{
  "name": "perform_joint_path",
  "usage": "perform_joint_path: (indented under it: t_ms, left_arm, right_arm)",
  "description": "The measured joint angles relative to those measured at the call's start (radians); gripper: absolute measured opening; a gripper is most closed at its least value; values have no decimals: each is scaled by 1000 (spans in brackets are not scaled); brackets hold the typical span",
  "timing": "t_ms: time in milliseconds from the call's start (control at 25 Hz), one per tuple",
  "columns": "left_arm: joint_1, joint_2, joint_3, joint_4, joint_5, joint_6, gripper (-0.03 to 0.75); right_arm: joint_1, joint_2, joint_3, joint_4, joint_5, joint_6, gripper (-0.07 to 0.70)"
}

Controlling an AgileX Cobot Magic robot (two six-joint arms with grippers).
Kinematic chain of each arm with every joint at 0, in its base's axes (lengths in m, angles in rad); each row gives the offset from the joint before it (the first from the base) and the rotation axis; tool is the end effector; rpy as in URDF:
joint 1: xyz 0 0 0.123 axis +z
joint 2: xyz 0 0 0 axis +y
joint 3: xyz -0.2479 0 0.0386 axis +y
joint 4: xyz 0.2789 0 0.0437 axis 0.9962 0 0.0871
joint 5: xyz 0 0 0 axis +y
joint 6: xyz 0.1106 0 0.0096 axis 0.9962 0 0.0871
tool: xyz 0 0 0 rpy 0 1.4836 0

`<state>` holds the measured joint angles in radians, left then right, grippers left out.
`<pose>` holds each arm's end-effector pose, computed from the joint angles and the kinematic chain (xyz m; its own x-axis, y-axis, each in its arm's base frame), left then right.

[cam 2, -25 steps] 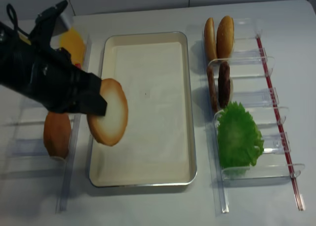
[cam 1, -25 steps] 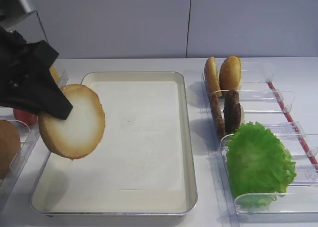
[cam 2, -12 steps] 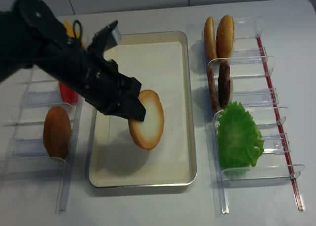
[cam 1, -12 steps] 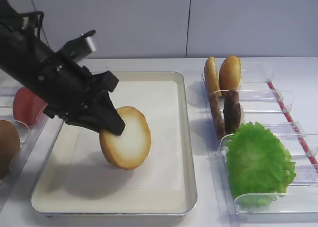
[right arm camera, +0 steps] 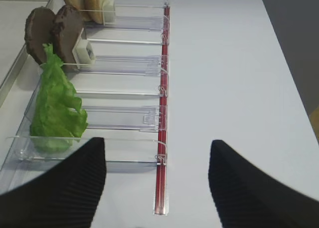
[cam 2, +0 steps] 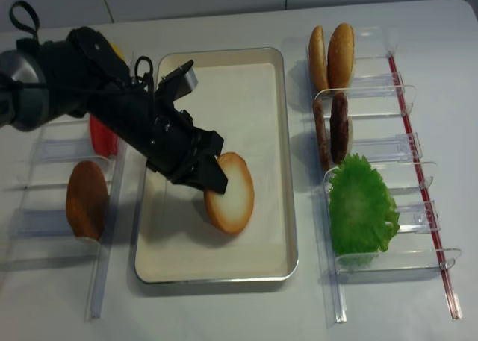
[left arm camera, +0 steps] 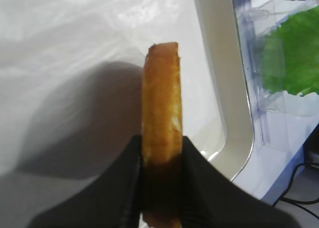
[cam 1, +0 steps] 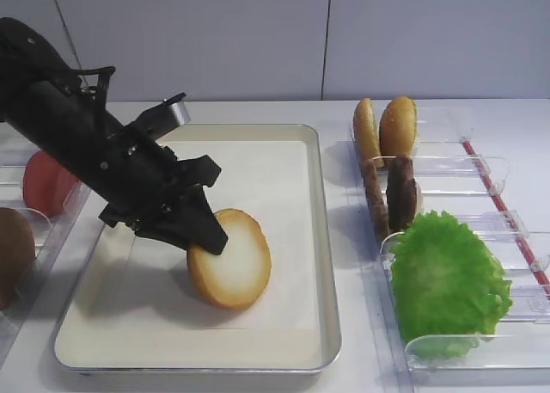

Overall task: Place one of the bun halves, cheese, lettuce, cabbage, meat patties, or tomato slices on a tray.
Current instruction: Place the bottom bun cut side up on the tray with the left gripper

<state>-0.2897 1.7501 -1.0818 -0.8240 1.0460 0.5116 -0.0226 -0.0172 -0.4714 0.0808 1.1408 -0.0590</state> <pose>0.3045 -0.1644 0.1364 -0.9462 0.2945 -0.1341 0.3110 0.7132 -0.6282 0.0709 0.0065 0.2676 -0.5331 -0.0131 -0.8460 -0.0529 0.9984 0.0178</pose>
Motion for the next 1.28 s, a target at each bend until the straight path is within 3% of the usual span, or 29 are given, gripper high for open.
perform_joint_path:
  t_ms: [280, 520, 720, 960, 1280]
  left_arm:
    - [0, 2, 0, 21, -31, 2, 172]
    - [0, 5, -10, 140, -74, -65, 364]
    - [0, 10, -66, 211, -17, -131, 400]
    - [0, 11, -184, 337, 139, -286, 403]
    - [0, 0, -260, 419, 162, -443, 400]
  right_arm:
    - [0, 0, 0, 0, 0, 0, 444]
    - [0, 0, 0, 0, 0, 0, 444]
    - [0, 0, 0, 0, 0, 0, 444]
    - [0, 0, 0, 0, 0, 0, 444]
    - [0, 0, 0, 0, 0, 0, 444]
